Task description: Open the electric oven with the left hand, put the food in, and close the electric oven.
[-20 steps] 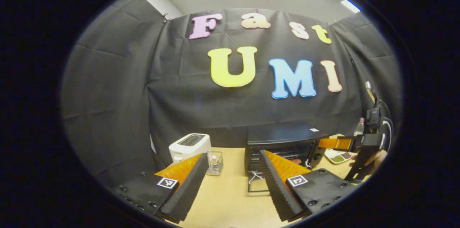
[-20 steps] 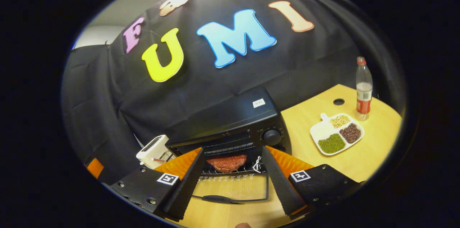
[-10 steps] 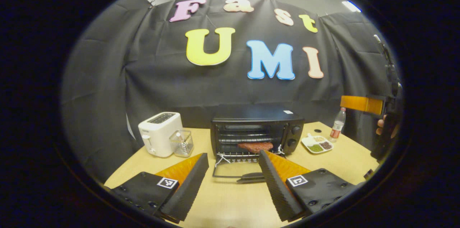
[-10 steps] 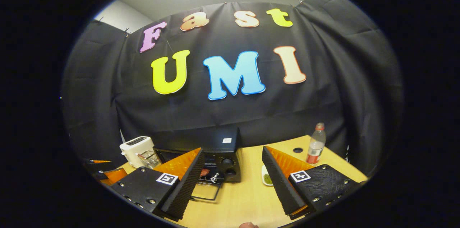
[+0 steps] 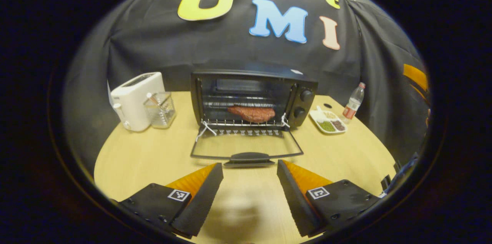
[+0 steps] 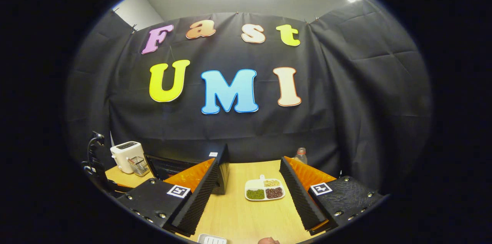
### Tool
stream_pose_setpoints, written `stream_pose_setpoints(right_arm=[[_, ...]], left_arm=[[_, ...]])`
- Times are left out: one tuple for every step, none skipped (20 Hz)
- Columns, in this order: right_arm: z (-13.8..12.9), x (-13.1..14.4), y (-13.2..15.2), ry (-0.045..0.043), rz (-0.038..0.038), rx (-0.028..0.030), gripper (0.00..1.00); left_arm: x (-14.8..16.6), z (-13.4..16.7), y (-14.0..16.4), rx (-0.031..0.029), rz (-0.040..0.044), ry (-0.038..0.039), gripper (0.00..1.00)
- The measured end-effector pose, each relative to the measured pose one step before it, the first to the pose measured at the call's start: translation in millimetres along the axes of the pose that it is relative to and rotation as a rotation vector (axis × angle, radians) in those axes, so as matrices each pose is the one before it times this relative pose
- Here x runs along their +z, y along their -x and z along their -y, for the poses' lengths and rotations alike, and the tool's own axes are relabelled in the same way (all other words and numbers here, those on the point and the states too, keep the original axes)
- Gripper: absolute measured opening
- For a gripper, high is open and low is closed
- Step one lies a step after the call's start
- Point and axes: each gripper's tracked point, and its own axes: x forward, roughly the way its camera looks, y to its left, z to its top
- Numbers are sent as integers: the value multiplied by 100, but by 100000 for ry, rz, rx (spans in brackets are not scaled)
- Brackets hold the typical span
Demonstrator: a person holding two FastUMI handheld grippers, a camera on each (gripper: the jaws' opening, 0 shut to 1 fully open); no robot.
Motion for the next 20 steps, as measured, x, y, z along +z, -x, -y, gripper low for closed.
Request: stream_pose_setpoints(right_arm=[[345,-172,294,1184,-508,-1573,98],[466,-95,199,1107,-782,-1891,98],[439,-196,19,458,-758,-1750,98],[346,-127,269,-315,-683,-1234,97],[287,-62,162,-709,-568,-1111,98],[188,-62,167,-930,-641,-1165,98],[140,-83,-35,-684,-576,-885,98],[-51,98,63,-101,84,-543,98],[-64,58,141,406,217,-575,98],[-166,104,62,1005,118,-254,98],[-134,-25,-36,1318,-120,-335,98],[-45,33,67,1268,-197,-407,98],[75,-25,301,1111,-242,-474,98],[-29,205,79,766,195,-383,98],[-141,308,-8,585,443,-46,98],[-190,300,58,486,524,91,98],[-158,72,-162,538,571,146,98],[-64,131,-150,572,382,50,98],[-165,-20,-194,404,-50,285,98],[-175,-16,-10,210,-224,684,98]], left_arm=[[-387,219,-810,-1034,-2437,1940,95],[-671,139,-891,-1325,-3221,1996,95],[-575,89,-721,-589,-2417,1139,95],[-561,71,-937,-767,-2804,524,95],[-532,-105,-832,-258,-2443,-3,95],[-425,-105,-811,13,-2489,-647,95],[-267,-169,-721,515,-1859,-857,95],[-344,-195,-680,633,-1995,-1333,97],[-87,-105,-654,620,-1355,-1480,98],[-68,-185,-700,605,-1202,-1597,99],[73,-122,-686,443,-614,-1375,95],[-82,24,-647,26,-942,-1230,95],[1,11,-585,5,-612,-856,95],[34,-72,-581,346,-216,-432,95],[-110,-161,-383,656,-578,-149,92],[113,82,-209,772,1008,-98,95],[23,53,205,210,-51,-94,95],[38,-142,-61,977,837,-718,95],[127,-40,98,624,1239,187,99],[-26,8,-133,839,337,1011,95]])
